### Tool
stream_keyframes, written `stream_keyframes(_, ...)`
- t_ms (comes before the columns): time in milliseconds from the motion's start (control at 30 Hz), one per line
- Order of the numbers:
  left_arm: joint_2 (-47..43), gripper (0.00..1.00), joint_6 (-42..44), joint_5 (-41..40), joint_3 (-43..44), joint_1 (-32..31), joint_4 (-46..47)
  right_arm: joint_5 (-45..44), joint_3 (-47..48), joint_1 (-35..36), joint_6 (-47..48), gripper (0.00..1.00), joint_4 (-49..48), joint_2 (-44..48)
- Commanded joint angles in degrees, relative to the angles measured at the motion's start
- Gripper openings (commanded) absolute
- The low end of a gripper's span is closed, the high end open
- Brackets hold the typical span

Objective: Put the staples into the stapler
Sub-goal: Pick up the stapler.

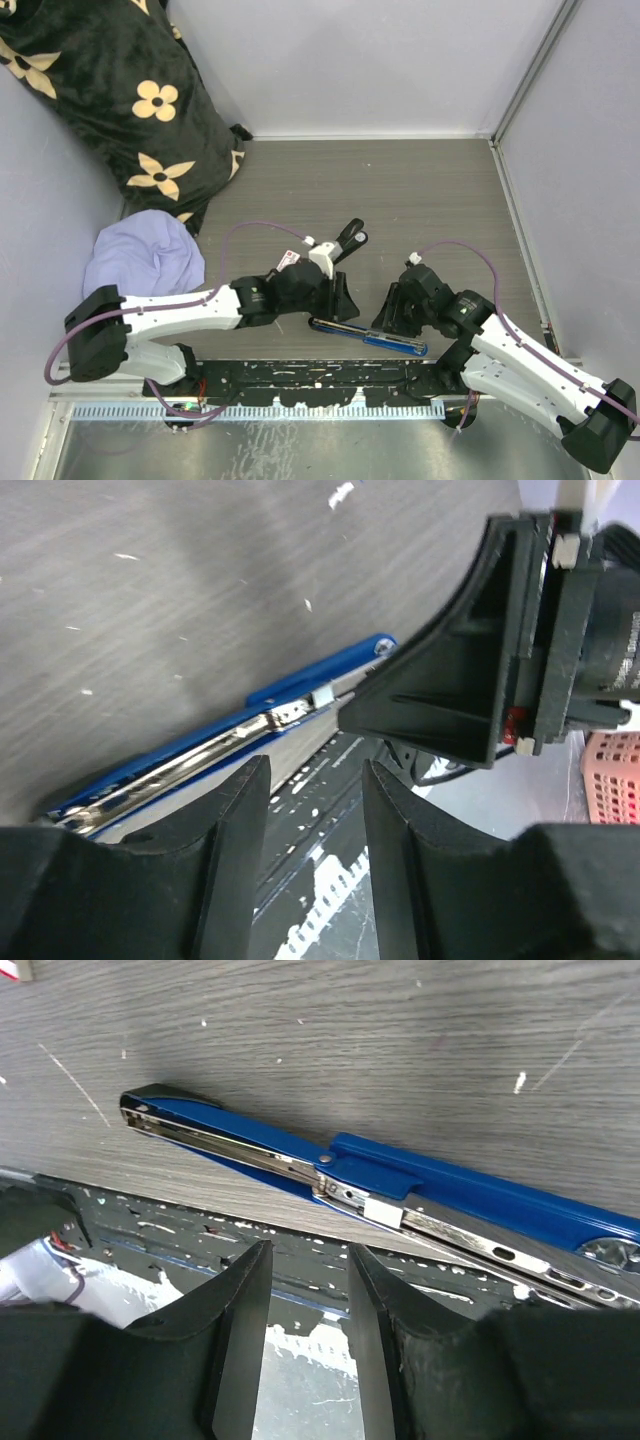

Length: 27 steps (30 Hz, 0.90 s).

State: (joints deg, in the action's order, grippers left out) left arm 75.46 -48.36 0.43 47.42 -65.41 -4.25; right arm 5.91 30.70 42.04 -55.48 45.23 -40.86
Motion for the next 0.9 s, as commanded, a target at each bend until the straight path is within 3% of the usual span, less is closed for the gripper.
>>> stream_keyframes(0,2.8,0.42,-4.4,-1.9,0.1,-3.6,11.1,-2.6,0.1,0.8,-0.5,0.41,2.6,1.3)
stream_keyframes(267,4.7,0.42,-5.1,-4.5,-0.6,-5.6,13.5,-2.8,-0.5,0.9,1.8,0.45,3.1,0.9)
stream_keyframes(533,0.1,0.43,-2.9,-10.8,-2.3,-5.3,8.7,-5.9,0.5,2.8,-0.8,0.46,4.5,-0.4)
stream_keyframes(867,-12.5,0.46,2.3,-5.7,-6.9,8.0,0.5,-14.5,2.4,10.0,-10.4,0.42,9.1,-5.0)
